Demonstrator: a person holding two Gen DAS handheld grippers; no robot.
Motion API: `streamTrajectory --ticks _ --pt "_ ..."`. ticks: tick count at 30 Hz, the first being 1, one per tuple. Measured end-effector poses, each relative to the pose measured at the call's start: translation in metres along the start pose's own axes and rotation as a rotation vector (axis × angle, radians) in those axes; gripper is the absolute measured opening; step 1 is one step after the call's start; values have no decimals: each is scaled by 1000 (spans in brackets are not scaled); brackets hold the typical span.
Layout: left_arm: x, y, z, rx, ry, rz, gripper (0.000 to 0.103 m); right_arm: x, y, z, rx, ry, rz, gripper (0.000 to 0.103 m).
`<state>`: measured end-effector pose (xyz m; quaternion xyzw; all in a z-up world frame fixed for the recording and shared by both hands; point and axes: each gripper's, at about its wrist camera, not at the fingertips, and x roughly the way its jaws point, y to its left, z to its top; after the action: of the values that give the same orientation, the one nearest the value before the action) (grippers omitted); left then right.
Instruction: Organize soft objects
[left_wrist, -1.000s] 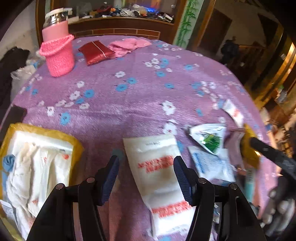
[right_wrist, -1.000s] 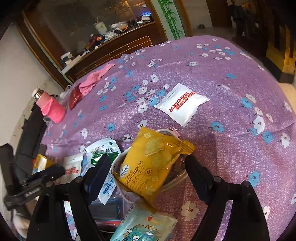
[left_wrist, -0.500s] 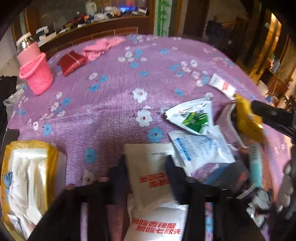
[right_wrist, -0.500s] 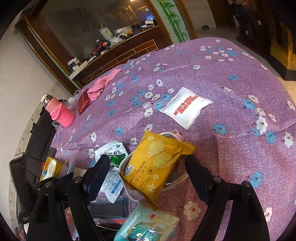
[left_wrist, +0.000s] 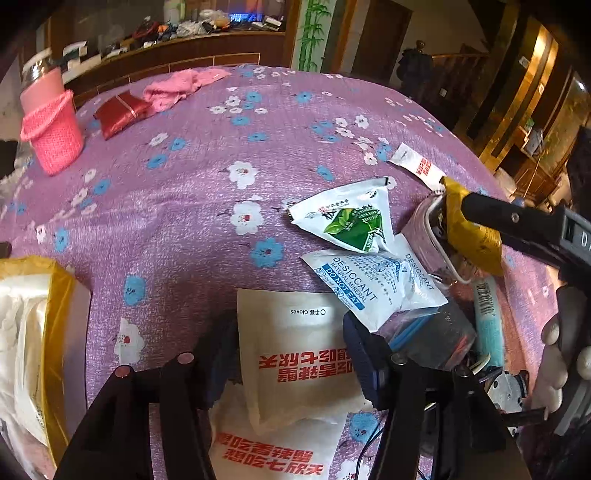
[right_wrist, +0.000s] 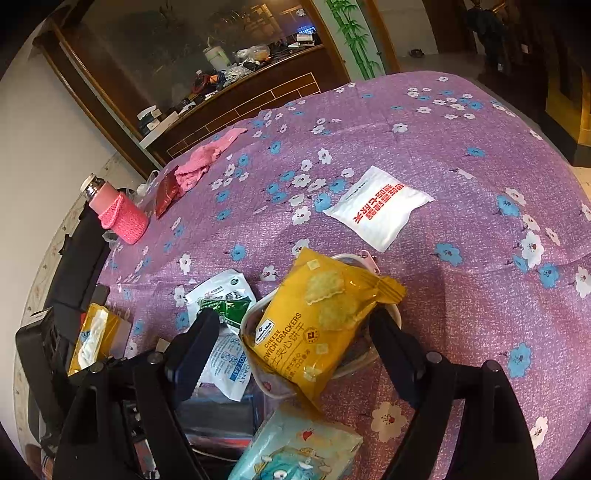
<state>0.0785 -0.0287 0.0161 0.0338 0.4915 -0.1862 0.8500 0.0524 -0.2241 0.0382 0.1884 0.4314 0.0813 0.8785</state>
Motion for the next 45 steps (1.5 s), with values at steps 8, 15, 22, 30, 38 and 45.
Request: streamTrajectory --ticks 8,15,22,30,38,45 --pt "-3 -16 -5 106 -40 46 14 10 21 -8 -130 -5 -169 69" --pt "-34 -15 -11 87 -107 -6 4 -6 21 -7 -115 -20 -100 54" --pt "-72 -11 -27 64 -163 -43 4 -41 31 -9 -100 -91 -39 54" --pt "-96 -12 -36 58 -186 -128 2 -62 37 -22 -113 -101 -20 54" --pt "-45 24 -46 -73 -53 20 49 -45 15 -36 -53 -85 20 54" --pt "-27 13 -28 -40 -58 -3 52 -39 8 -37 -27 -70 55 54"
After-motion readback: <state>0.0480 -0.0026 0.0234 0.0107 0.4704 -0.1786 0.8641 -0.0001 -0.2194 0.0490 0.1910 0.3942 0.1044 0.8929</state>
